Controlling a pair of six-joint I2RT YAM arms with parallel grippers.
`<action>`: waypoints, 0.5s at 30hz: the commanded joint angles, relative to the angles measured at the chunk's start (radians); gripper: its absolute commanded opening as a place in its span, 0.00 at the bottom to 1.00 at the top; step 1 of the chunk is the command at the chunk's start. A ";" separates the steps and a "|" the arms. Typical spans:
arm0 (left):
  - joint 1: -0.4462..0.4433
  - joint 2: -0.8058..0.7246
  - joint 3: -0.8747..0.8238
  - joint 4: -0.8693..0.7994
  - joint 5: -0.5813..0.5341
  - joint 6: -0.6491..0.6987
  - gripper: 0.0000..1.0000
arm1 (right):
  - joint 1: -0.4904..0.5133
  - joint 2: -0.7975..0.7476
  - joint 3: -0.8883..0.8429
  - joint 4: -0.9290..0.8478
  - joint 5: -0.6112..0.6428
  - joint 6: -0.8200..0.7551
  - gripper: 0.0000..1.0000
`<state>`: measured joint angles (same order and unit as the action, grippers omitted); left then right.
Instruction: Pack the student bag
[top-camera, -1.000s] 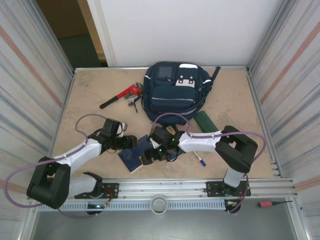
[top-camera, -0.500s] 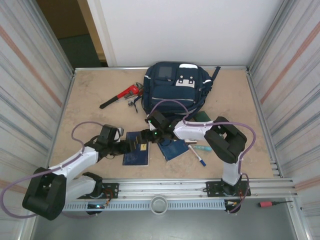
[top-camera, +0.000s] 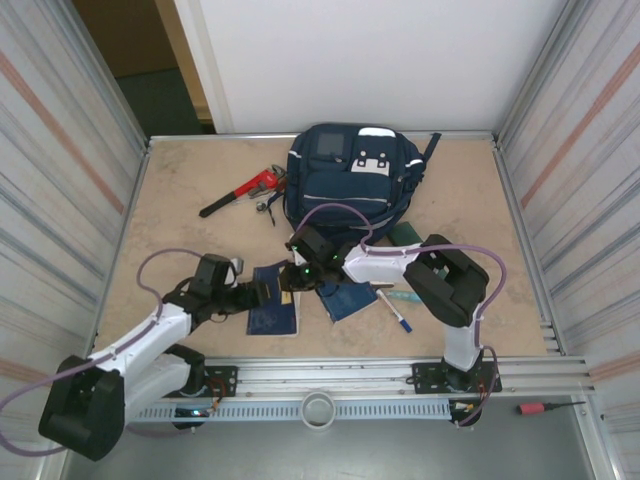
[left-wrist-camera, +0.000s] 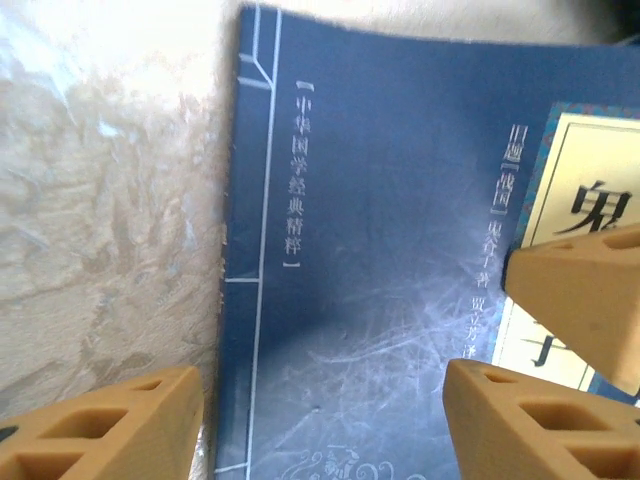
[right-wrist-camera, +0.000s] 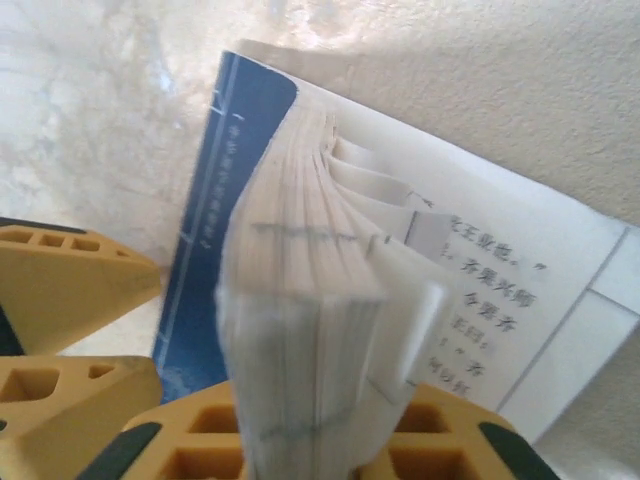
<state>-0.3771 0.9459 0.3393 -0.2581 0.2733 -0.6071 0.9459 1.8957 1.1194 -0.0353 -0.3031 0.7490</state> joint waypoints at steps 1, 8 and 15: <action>0.051 -0.074 0.051 -0.018 -0.041 -0.009 0.67 | -0.036 -0.091 0.004 0.034 -0.065 -0.031 0.08; 0.260 -0.189 0.077 0.171 0.275 -0.082 0.77 | -0.133 -0.273 -0.010 0.082 -0.284 -0.052 0.04; 0.255 -0.092 0.151 0.420 0.603 -0.132 0.85 | -0.235 -0.412 -0.002 0.095 -0.450 -0.082 0.04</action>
<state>-0.1139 0.8299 0.4526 0.0059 0.6765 -0.6964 0.7311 1.5280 1.1099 0.0319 -0.6304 0.7044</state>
